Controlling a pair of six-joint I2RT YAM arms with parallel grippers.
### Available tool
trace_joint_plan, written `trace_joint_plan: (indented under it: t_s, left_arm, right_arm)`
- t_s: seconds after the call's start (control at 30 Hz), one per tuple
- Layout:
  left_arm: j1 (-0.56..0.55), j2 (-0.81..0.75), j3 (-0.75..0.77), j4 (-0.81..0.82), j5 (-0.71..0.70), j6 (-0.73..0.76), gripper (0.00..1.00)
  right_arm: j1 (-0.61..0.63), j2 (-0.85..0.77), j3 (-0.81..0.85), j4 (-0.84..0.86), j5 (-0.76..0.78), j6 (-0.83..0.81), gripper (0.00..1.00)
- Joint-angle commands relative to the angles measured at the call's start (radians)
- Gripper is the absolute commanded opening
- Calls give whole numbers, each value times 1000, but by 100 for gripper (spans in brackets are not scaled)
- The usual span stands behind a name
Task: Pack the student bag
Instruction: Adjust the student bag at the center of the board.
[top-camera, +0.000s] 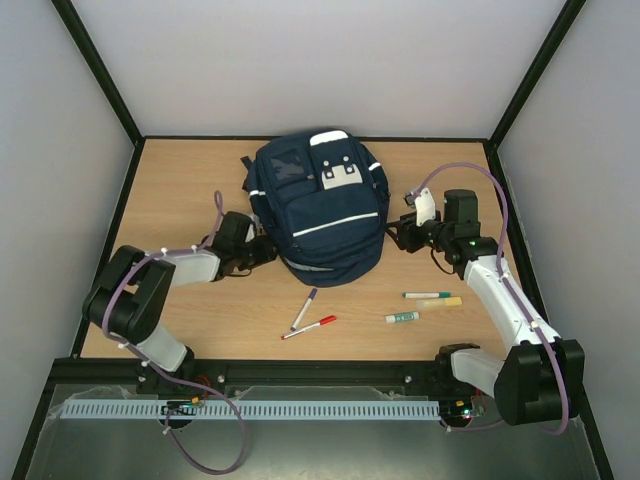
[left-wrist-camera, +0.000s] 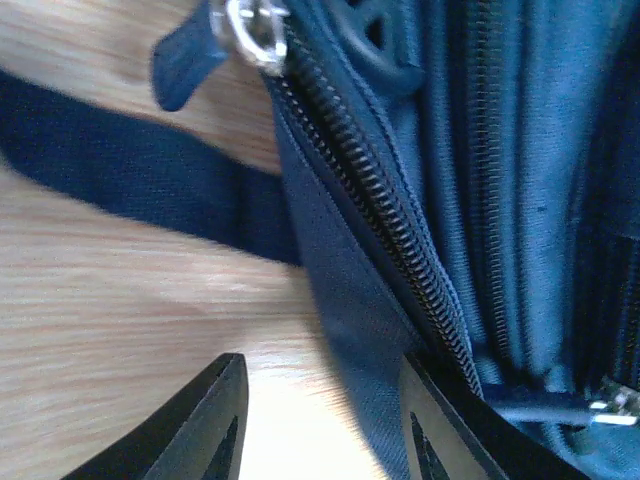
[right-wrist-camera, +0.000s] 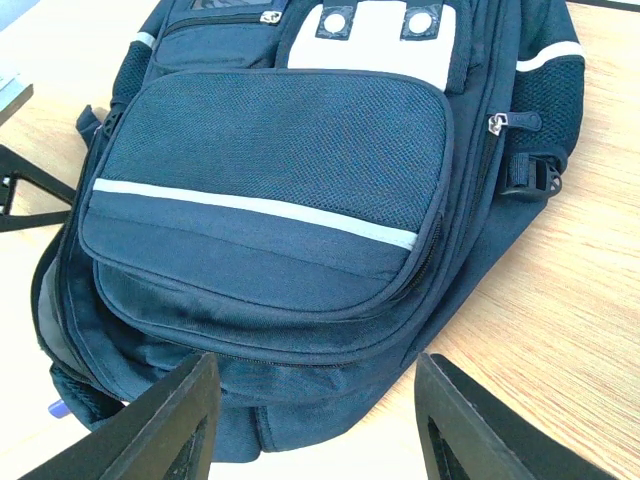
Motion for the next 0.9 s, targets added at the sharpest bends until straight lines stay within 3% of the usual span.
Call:
trace_joint_plan:
  t_s: [0.0, 0.2, 0.33, 0.47, 0.6, 0.7, 0.87]
  left_arm:
    - [-70, 49, 77, 43, 15, 33, 42]
    - [-202, 111, 202, -43, -98, 110, 40]
    - [-235, 107, 234, -97, -90, 171, 39]
    - [-244, -10, 165, -146, -74, 266, 44]
    - [-243, -156, 89, -232, -189, 312, 59]
    - [-222, -288, 3, -189, -310, 286, 66]
    - [-131, -321, -86, -28, -304, 277, 64]
  right_arm:
    - [-1, 6, -6, -29, -13, -16, 53]
    - [0, 6, -5, -34, -10, -19, 53]
    - [-1, 4, -6, -35, -19, -23, 53]
    - [-1, 21, -5, -60, -88, -54, 53]
    - [1, 67, 19, -108, -172, -79, 54]
    - [4, 105, 38, -130, -201, -80, 53]
    - [9, 132, 47, -155, -229, -90, 53]
